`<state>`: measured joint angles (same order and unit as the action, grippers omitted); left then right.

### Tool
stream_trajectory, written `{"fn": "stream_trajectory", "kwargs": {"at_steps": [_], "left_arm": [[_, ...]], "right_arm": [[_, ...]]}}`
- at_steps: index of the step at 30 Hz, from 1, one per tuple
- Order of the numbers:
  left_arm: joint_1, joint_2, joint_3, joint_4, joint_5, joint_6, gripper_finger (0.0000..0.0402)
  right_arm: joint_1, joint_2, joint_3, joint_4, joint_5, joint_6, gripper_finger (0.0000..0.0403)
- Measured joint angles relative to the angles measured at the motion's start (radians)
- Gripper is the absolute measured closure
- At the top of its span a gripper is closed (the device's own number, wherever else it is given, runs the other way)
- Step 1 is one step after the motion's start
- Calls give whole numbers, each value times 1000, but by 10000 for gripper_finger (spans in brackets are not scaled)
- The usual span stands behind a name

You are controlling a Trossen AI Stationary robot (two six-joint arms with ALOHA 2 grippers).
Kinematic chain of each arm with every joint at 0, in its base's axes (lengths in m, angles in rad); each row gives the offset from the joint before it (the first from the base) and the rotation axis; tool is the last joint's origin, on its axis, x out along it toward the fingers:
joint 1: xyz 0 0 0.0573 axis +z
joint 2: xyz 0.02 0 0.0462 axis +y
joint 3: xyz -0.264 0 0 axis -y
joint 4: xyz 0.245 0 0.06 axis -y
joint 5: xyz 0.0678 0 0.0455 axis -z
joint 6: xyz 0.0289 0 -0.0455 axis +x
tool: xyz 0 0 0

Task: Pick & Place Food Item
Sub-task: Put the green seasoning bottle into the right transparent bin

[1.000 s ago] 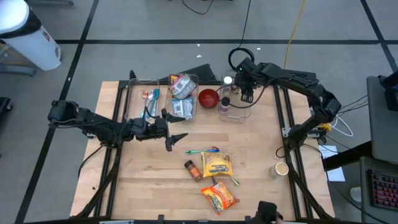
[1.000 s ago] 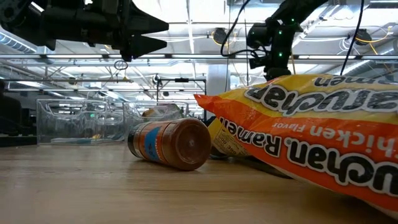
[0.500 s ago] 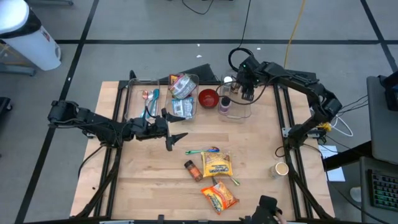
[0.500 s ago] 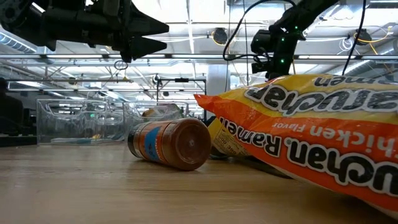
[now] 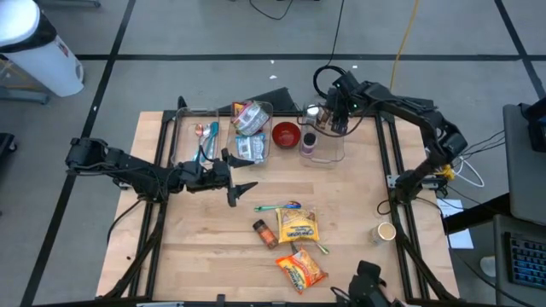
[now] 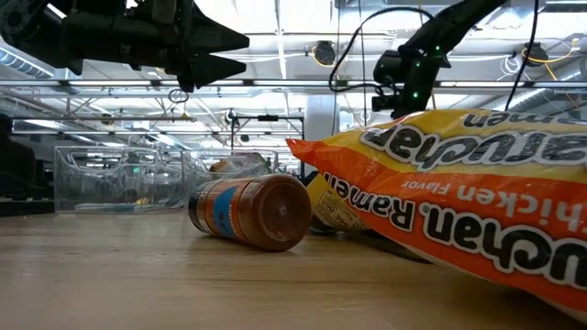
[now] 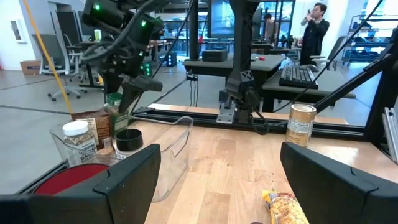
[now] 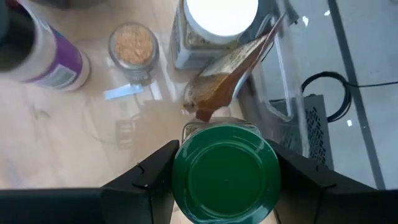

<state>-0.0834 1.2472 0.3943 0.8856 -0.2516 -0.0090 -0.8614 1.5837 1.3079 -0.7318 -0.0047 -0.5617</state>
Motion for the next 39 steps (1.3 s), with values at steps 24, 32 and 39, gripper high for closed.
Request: {"fn": "stream_trajectory", "kwargs": {"at_steps": [24,32,39], "left_arm": [[1,0,0,0,18,1,62],[1,0,0,0,19,1,62],[1,0,0,0,19,1,62]], "right_arm": [[-17,89,0,18,-31,0,208],[-22,89,0,35,-53,16,208],[-23,89,0,35,-50,18,201]]}}
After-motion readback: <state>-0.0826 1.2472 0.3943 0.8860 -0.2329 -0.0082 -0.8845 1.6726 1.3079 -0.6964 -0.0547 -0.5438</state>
